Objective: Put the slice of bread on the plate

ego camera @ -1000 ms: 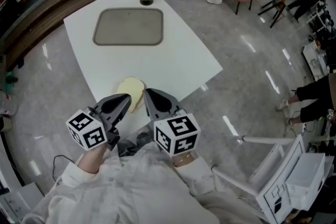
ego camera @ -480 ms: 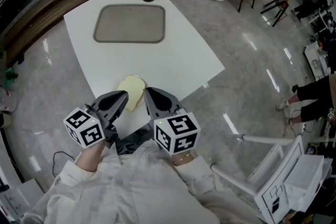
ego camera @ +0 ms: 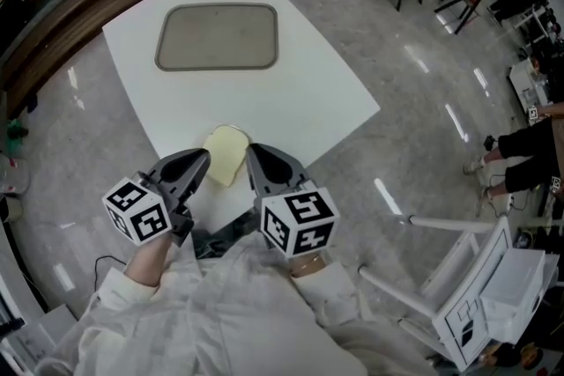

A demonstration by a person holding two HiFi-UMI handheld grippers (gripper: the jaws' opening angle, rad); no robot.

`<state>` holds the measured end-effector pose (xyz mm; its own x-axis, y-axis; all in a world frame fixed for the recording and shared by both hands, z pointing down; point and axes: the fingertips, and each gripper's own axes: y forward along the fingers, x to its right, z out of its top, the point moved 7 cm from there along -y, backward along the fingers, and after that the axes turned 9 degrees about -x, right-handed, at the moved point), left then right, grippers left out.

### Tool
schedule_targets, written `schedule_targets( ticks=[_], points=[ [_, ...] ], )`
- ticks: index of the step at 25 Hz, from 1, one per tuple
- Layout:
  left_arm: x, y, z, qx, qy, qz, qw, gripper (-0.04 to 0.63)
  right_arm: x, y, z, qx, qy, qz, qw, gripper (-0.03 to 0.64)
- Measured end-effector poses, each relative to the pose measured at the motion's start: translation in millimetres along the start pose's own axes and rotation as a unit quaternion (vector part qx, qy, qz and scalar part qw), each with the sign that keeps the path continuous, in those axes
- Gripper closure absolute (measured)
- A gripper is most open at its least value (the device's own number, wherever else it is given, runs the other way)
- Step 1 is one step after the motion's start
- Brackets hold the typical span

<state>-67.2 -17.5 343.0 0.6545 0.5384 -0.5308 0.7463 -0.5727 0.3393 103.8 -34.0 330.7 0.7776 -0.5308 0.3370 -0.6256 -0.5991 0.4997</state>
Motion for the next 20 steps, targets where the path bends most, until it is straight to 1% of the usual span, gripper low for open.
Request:
schedule_targets(
  ticks=[5, 9, 13, 20],
  points=[
    [-15, -7, -1, 0.003, -0.019, 0.000, 0.9998, 0.584, -1, 8, -5, -0.010, 0.016, -0.008, 1.000, 0.601],
    [-27, -7, -2, -0.005, -0.029, 0.004, 0.9996, 0.584, 1, 15, -10, -0.020, 0.028, -0.014, 0.999, 0.601],
    [-34, -5, -5, -0.024, -0.025, 0.003, 0.9994, 0.584, 4, 20, -16, -0.031, 0.039, -0.021, 0.999, 0.601],
    [-51, 3, -12, -0.052, -0.030, -0.005, 0.9982, 0.584, 6, 38, -29, -0.058, 0.055, -0.022, 0.997, 0.601]
  ],
)
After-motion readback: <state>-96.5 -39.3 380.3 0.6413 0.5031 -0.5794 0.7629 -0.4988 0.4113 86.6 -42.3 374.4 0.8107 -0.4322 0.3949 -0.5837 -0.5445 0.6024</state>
